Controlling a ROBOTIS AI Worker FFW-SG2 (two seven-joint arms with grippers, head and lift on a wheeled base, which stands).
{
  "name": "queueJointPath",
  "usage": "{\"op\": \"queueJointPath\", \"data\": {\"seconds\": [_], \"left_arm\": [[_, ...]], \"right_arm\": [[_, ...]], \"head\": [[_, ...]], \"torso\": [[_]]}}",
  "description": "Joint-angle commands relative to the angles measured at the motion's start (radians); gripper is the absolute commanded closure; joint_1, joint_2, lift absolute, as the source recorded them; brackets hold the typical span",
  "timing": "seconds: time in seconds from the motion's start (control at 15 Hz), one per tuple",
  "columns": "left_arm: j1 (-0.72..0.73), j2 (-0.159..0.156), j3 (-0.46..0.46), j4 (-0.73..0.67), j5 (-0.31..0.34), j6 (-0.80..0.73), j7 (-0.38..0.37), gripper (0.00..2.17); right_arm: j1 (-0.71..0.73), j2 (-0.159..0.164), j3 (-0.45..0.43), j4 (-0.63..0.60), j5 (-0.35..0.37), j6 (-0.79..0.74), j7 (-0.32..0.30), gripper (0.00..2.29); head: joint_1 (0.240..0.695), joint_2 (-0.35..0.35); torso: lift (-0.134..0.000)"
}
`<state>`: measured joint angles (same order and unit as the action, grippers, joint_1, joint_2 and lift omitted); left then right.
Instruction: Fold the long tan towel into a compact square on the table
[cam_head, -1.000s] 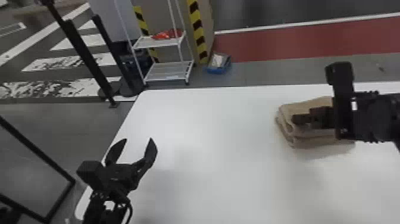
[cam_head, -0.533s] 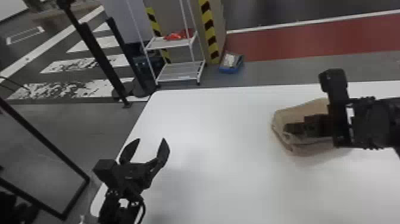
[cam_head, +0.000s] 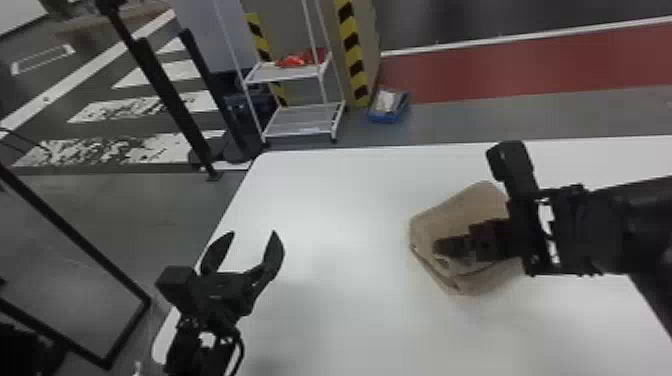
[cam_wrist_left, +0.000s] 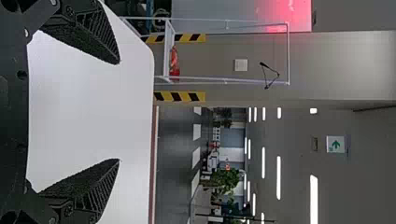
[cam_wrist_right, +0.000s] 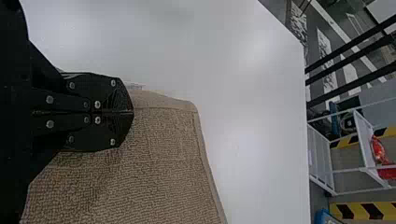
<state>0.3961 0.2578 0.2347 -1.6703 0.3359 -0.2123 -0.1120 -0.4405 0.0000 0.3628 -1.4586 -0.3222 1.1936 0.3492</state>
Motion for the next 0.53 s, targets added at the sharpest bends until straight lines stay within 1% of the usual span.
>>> {"op": "queueJointPath", "data": {"seconds": [0.0, 0.2, 0.33, 0.47], "left_arm": [[-0.005, -0.002, 0.0, 0.006, 0.0, 0.0, 0.0, 0.15], [-0.01, -0.005, -0.002, 0.009, -0.002, 0.0, 0.0, 0.15], [-0.01, -0.005, -0.002, 0.011, -0.002, 0.0, 0.0, 0.15], [-0.013, -0.008, -0.003, 0.012, -0.003, 0.0, 0.0, 0.15]], "right_arm": [[0.025, 0.001, 0.005, -0.059, -0.003, 0.103, 0.014, 2.11], [0.069, -0.002, 0.004, -0.146, 0.002, 0.275, 0.037, 2.11], [0.112, -0.031, -0.011, -0.224, 0.0, 0.327, 0.037, 2.11], [0.141, -0.052, -0.05, -0.281, 0.002, 0.349, 0.037, 2.11]], "head": [[0.695, 0.35], [0.695, 0.35], [0.695, 0.35], [0.695, 0.35]], "torso": [[-0.123], [-0.123], [-0.123], [-0.123]]}}
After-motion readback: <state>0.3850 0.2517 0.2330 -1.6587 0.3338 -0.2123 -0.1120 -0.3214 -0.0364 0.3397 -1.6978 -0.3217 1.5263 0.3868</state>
